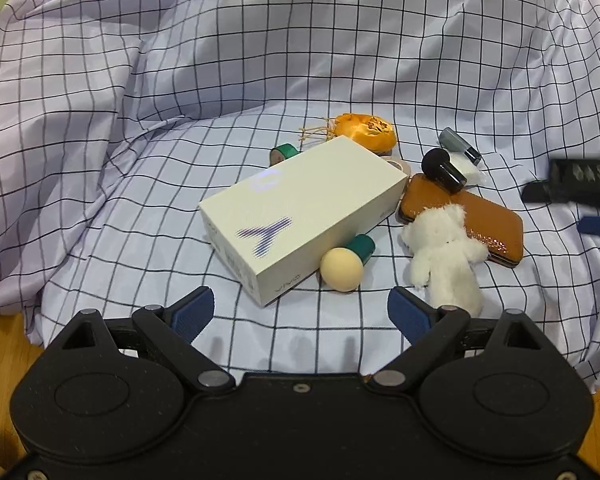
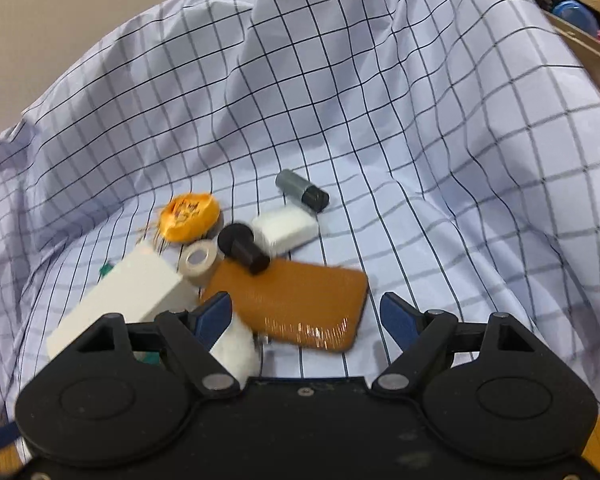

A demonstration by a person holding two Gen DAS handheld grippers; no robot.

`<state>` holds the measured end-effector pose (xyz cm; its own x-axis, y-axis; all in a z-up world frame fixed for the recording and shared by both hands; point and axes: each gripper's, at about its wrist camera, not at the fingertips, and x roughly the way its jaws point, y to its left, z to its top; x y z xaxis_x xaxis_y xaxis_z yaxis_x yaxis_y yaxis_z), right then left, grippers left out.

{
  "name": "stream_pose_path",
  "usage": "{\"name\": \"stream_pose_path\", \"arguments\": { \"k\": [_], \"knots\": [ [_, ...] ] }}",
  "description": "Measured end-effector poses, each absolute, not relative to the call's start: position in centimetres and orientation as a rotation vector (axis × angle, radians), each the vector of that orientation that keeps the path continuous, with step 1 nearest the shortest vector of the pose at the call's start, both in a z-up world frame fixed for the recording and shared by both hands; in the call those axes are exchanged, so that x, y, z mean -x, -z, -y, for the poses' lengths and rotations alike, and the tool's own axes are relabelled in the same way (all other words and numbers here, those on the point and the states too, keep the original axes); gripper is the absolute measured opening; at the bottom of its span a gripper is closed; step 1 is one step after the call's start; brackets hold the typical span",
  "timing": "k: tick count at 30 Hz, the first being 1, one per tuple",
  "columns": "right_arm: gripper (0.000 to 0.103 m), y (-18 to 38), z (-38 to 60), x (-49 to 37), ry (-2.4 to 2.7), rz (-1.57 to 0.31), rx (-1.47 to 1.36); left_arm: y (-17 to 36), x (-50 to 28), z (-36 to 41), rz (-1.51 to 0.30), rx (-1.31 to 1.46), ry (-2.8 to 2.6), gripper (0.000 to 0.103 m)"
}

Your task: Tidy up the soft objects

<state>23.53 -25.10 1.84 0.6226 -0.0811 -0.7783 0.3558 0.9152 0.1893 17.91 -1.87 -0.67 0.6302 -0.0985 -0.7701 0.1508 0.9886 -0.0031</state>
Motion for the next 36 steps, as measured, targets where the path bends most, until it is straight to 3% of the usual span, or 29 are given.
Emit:
{"name": "stream_pose_path", "arguments": {
  "k": [12,17,36],
  "knots": [
    [0.080,1.1,28.8,-35.6,0.336,-0.927,-0.439,1.9,-18.7,3.2,-0.875,-0.107,0.190,0.090],
    [0.079,3.1,30.9,-39.1,0.342,-1.011,-0.609,2.2,-19.5,2.9,-0.877,-0.110,0.187,0.090],
    [0.075,5.0,29.7,-46.6,0.430,-1.020,-0.643,2.6,-21.1,1.4,-0.876,-0.078,0.201,0.091]
  ]
}}
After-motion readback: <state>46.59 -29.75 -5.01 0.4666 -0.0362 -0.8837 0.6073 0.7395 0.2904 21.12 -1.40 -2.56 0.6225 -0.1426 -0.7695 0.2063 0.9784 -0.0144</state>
